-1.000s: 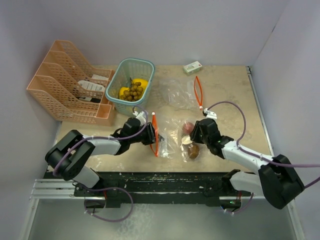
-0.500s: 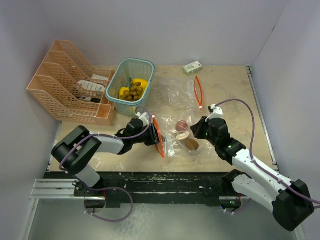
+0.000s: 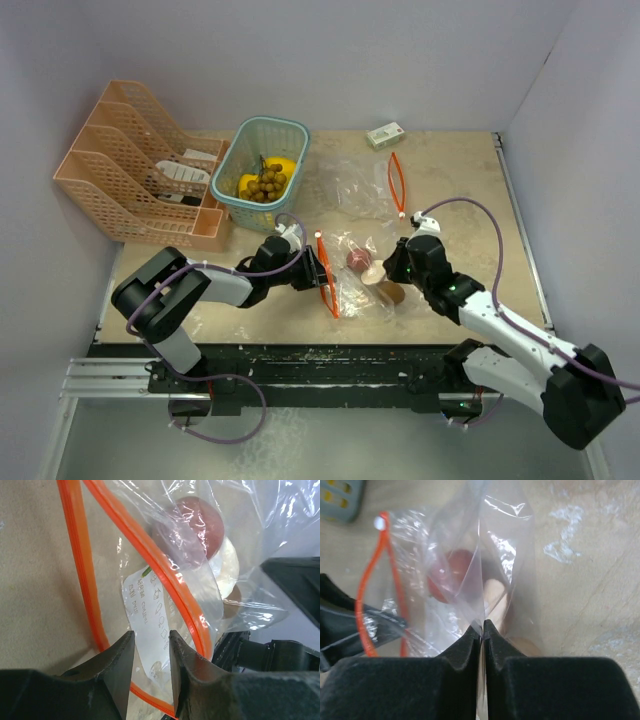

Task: Open the zip-top bag and remove the fake food
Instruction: Pick up the fake fruit from the zipper food storage bag.

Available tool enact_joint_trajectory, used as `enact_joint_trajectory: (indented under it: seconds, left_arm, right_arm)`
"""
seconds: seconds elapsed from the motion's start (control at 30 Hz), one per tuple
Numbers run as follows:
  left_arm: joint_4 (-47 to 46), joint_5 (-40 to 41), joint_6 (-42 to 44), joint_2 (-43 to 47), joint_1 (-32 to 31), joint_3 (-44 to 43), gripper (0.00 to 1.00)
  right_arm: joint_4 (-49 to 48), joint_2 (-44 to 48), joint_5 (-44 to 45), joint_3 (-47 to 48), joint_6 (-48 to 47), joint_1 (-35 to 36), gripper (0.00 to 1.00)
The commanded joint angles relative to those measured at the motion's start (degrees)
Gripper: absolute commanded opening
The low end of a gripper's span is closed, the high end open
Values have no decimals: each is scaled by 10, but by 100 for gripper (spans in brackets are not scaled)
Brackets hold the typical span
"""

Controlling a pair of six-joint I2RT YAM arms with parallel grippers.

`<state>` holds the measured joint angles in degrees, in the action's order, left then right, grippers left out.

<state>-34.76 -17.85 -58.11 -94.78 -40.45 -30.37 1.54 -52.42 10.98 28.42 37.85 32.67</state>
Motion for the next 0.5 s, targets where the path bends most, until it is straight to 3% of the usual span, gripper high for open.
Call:
enact_joint_trajectory:
  seconds: [0.0,0.37,0.47]
  left_arm:
    - [-37,-9,-9,2,-8,-19,38]
    - [-36,-9,-11,-8,-15,-23,38]
    - [-37,-10,-12,-12,-16,-22,38]
  right_arm:
    - [-7,-64,-8,23,8,-1,9]
    - [-165,-234,-28,-9,11,-1,6]
    - [-210,-272,-69,-15,9,1,3]
